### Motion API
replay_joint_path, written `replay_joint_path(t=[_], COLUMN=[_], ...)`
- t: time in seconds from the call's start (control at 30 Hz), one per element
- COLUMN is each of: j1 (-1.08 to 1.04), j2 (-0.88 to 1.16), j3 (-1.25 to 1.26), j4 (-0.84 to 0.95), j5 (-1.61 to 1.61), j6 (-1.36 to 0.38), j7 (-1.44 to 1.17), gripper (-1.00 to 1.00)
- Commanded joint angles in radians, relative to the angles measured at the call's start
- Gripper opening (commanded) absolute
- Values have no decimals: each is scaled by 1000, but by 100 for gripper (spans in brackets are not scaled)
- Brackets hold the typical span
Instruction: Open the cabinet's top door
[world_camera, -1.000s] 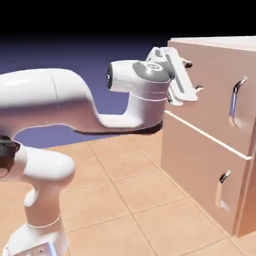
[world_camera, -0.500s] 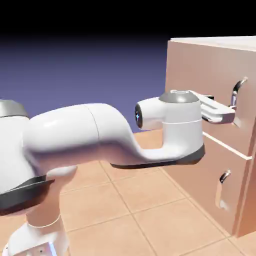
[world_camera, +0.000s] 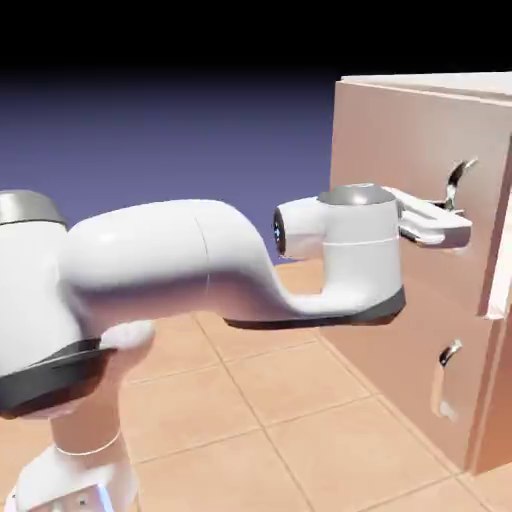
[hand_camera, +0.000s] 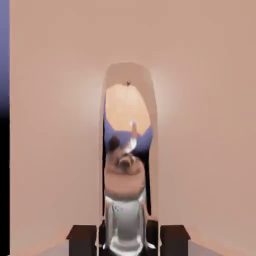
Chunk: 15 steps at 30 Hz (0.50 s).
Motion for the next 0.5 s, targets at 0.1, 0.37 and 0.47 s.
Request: replay_joint_path(t=[0.1,0.37,0.47], j1=[-68,-352,-461], j2=[97,198,167], j3=[46,274,369], j4=[-4,-138,-221], j5=[-71,-57,33], j6=[20,-22,-60], j7=[174,350,299], gripper=[-100,-100,-100])
